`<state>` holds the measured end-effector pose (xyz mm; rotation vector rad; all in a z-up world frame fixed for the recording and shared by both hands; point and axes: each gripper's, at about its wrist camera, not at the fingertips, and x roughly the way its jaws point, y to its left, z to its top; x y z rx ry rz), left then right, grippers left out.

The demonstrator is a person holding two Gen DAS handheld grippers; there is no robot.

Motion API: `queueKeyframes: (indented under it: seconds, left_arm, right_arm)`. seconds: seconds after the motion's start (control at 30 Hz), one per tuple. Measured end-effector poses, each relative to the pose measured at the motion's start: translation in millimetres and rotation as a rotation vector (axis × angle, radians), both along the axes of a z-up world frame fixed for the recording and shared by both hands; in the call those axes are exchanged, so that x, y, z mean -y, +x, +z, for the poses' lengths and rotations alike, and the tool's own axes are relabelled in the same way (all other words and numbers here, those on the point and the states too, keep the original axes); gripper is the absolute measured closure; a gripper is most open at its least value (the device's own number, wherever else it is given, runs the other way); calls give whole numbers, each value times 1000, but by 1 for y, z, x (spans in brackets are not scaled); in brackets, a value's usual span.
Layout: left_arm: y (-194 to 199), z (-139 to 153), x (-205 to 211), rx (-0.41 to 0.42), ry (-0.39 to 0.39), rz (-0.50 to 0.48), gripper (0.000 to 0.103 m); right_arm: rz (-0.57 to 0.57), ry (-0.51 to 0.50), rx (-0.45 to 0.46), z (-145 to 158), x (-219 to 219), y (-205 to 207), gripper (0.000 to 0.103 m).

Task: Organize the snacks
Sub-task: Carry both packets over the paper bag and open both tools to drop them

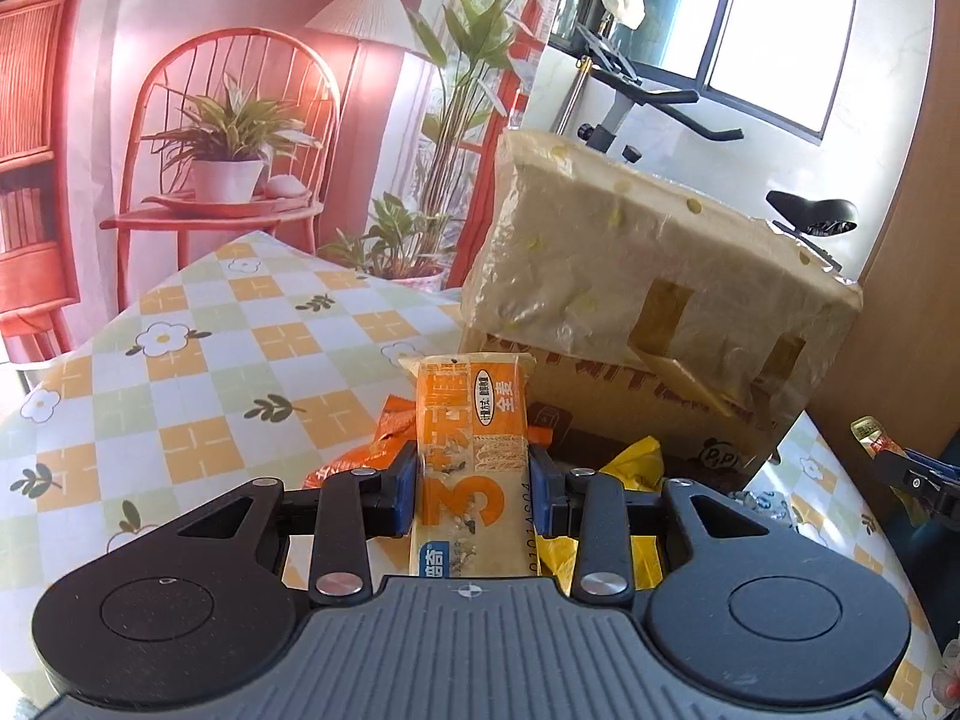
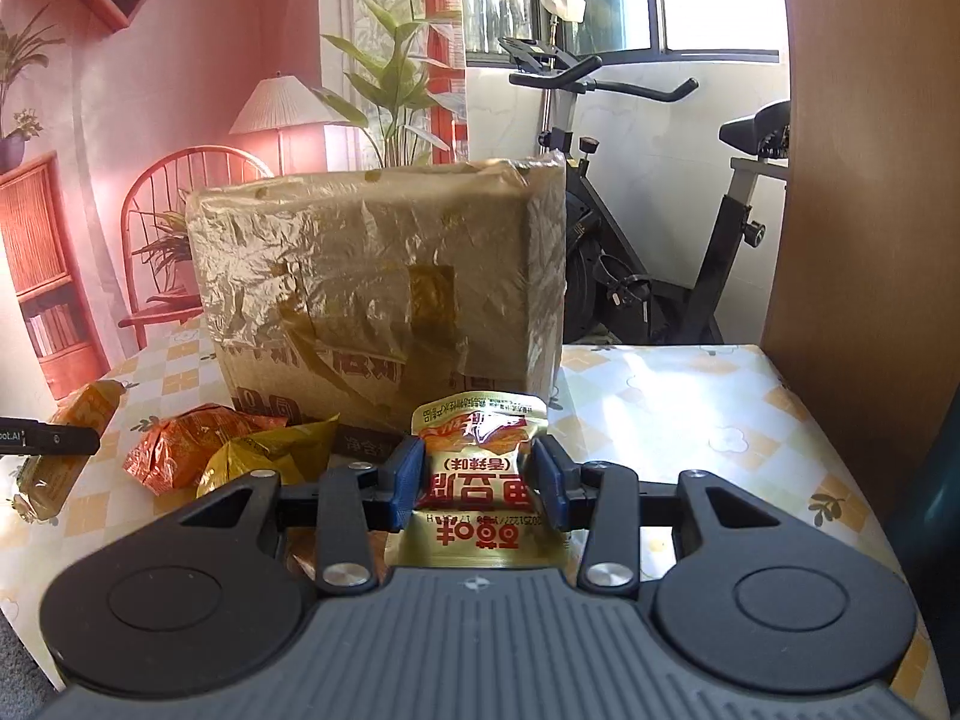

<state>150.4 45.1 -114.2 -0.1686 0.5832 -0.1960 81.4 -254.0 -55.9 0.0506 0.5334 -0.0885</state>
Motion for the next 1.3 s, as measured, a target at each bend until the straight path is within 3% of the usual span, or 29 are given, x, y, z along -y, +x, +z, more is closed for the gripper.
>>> queueKeyframes:
  seconds: [0.3,0.47,0.63,0.83,1.1,1.2,1.3]
  left_arm:
    - [38,66,25,132,17,-24,65]
    - [69,95,52,187,33,-71,65]
    - [105,110,73,184,28,-96,65]
    - [154,112,105,160,51,-150,65]
    - [194,87,123,93,40,-196,64]
    - [197,80,124,89,53,-185,43]
    - [195,80,122,88,76,-180,43]
  right_arm:
    - [79,-50,131,60,-8,51,60]
    - [105,-78,172,77,-6,83,60]
    - [132,-82,171,83,2,116,60]
    - [127,-49,152,74,13,157,60]
    - [122,2,105,53,25,192,56]
    - [114,39,91,47,31,198,48]
    - [117,51,90,45,33,196,44]
